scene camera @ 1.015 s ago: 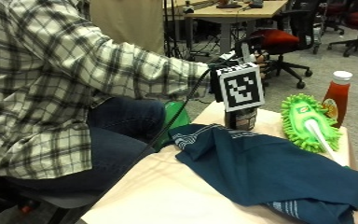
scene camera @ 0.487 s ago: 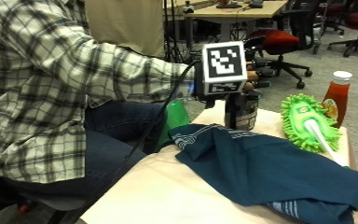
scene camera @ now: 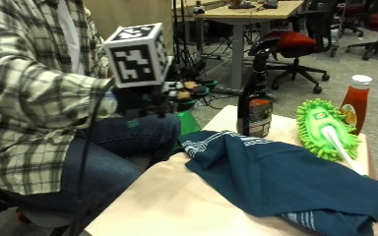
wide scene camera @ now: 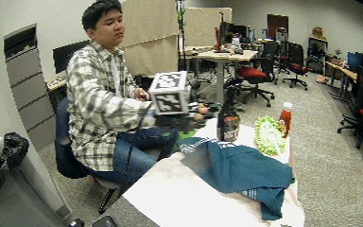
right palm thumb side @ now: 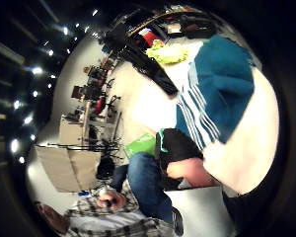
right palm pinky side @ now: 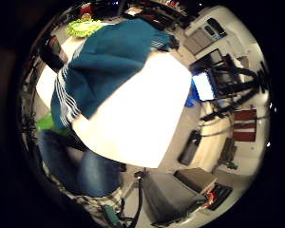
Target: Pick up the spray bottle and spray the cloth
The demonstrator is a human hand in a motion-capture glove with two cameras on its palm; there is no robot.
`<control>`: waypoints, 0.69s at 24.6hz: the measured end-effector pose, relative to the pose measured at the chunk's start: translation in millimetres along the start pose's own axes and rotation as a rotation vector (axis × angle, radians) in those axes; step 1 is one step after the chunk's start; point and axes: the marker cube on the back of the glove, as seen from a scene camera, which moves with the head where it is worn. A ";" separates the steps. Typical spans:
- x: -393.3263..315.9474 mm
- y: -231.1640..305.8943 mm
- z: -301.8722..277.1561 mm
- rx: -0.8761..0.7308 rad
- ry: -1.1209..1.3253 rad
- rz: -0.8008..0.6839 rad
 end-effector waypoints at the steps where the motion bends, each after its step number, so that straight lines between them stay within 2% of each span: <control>1: 5.9 22.5 -4.2 0.013 0.043 -0.011; 4: 19.3 88.6 -9.8 0.059 0.136 -0.005; 6: 24.3 132.3 -6.0 0.077 0.158 0.049; 12: 9.3 269.0 41.8 -0.018 0.067 0.381; 17: -16.0 331.7 82.9 -0.051 0.005 0.466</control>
